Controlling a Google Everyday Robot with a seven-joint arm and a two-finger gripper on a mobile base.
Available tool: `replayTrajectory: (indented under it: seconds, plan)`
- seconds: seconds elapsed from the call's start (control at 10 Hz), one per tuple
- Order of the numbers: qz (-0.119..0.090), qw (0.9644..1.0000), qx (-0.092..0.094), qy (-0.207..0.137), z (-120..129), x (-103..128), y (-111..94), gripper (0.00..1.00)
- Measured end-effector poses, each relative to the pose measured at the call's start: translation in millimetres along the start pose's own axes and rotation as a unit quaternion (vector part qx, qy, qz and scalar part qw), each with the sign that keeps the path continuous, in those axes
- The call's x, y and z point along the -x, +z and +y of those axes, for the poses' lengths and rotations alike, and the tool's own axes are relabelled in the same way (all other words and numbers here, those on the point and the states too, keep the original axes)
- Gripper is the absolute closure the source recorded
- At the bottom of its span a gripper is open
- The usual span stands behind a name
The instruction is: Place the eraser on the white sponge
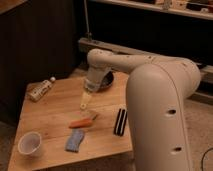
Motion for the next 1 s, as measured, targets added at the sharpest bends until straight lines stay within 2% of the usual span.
replayTrajectory:
  seconds: [0.2,0.3,0.4,0.5,0.7,0.8,1.0]
  plan:
    - [0.005,0.9999,-0.006,-0.01,2,0,-1,0.2]
    - [0.007,0.9995,-0.013,-0.029,4,0,-4,0.2]
    - [0.014,0.9957,-0.02,-0.089,6,-6,-8,0.2]
    - [0.015,0.9923,-0.026,-0.12,6,-14,-9,0.2]
    - [0.013,0.9831,-0.045,-0.177,6,-41,-13,0.2]
    - [0.012,0.981,-0.049,-0.187,6,-44,-13,0.2]
    - [0.013,0.9802,-0.05,-0.191,6,-45,-14,0.2]
